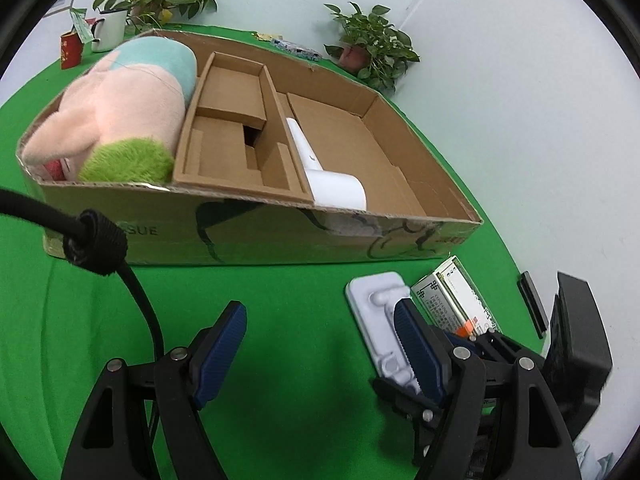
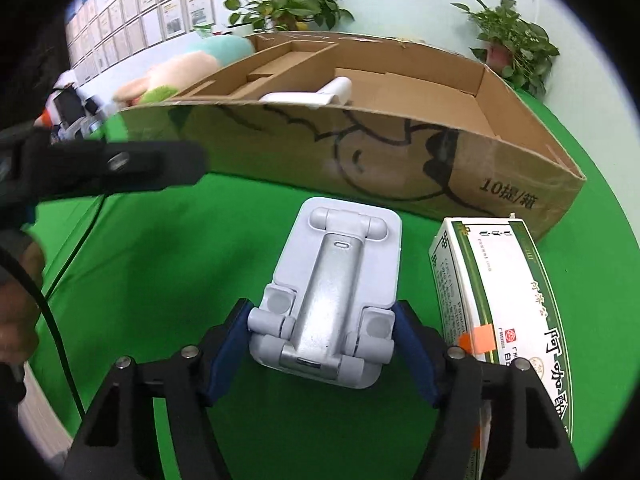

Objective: Organize objects
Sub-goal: 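Close both grippers on the white phone stand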

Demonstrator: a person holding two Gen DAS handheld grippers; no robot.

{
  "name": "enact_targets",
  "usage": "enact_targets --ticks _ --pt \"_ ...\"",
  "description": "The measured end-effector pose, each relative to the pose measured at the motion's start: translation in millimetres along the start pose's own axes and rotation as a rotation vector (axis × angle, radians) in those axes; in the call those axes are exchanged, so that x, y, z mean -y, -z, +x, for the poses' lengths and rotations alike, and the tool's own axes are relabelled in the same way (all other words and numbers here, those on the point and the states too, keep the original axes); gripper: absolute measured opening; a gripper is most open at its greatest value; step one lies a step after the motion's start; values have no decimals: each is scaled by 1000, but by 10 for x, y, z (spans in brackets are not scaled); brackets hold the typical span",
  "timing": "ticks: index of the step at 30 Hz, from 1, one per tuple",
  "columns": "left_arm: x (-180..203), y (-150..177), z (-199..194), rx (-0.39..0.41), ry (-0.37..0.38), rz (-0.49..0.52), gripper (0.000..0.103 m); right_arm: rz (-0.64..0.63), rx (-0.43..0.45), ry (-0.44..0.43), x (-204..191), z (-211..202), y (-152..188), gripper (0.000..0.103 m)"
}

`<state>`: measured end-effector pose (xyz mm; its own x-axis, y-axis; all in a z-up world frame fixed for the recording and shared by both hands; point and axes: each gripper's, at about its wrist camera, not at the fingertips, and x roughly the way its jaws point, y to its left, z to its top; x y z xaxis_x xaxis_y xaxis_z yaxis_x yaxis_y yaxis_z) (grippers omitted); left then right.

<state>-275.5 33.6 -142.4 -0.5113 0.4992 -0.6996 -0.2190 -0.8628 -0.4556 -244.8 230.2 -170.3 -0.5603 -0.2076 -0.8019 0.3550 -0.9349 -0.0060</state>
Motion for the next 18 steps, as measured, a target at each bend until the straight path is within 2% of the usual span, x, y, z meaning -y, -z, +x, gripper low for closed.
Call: enact_targets --ticks 2,6,7,9,15,18 --pt "11 40 39 -30 33 -4 74 -27 0 -26 -74 -79 93 70" --pt "37 189 146 -135 174 -38 74 -63 15 -141 -201 -270 280 71" --pt "53 216 163 -148 188 -40 74 -67 23 -157 -211 -289 304 77" --pt "96 265 202 -172 206 -39 74 -85 37 -146 -227 -287 323 84" --pt "111 369 217 -186 210 -65 74 -76 24 -162 -218 -254 273 85" --pt "91 407 199 -182 221 -85 74 -89 18 -140 -275 -225 286 85"
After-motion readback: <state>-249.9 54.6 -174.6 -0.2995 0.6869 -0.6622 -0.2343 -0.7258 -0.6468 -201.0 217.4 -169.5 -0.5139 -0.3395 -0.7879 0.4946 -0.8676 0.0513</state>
